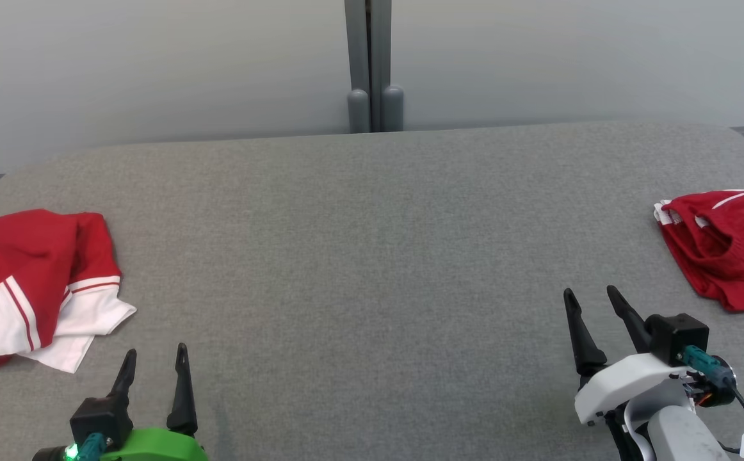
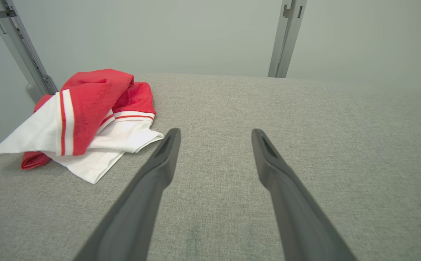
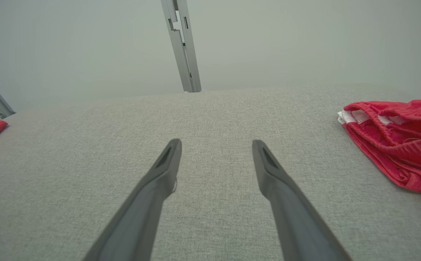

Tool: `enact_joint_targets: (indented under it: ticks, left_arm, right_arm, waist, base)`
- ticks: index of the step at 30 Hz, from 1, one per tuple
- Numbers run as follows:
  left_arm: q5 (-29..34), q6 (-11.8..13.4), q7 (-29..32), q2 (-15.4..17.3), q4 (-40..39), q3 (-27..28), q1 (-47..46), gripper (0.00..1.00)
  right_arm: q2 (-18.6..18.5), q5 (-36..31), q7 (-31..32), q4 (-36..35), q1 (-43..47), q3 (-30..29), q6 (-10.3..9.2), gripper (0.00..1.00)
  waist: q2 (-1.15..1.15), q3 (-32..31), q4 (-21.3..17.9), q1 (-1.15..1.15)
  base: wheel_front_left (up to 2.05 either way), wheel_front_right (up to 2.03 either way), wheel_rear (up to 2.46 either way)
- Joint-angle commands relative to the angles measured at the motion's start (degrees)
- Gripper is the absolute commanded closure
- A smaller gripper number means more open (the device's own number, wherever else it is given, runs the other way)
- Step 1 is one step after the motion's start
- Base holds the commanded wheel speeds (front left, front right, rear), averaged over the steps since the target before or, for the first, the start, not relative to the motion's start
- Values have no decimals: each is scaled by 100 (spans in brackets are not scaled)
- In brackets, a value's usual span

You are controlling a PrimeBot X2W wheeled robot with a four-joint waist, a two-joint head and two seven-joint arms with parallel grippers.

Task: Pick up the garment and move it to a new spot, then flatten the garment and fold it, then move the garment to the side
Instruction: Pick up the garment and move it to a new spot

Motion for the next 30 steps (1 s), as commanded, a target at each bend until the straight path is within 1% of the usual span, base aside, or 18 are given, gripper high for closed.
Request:
enact_joint_targets:
  ticks: [1,5,8,18,22,26,30]
  left_arm:
    - [-81,14,-1,4,23,53,57,0]
    - [-260,32,-1,6,65,174,-4,0]
    - [-303,38,-1,6,168,262,-35,0]
    - [-455,48,-1,7,405,454,-293,0]
    - [-546,77,0,5,500,540,-291,0]
    - [-594,87,-1,5,591,565,-278,0]
    - [-704,71,0,3,667,597,-300,0]
  right_arm:
    - [-21,-25,-25,-3,86,36,-9,0]
    - [-22,-97,-25,-73,88,149,-9,0]
    - [-21,-137,-25,-123,65,288,-9,0]
    - [-22,-225,-25,-132,-220,592,-9,0]
    - [-24,-257,-25,-63,-334,716,-9,0]
    - [-24,-259,-25,6,-398,805,-9,0]
    - [-28,-249,-25,61,-471,890,-9,0]
  waist:
    - [0,4,60,0]
    - [0,72,279,0]
    - [0,162,564,0]
    - [0,500,1865,0]
    - [0,582,2280,0]
    - [0,628,2601,0]
    - [0,681,2753,0]
  base:
    - [0,0,0]
    - [0,0,0]
    - [0,0,0]
    - [0,0,0]
    - [0,0,0]
    - [0,0,0]
    - [0,0,0]
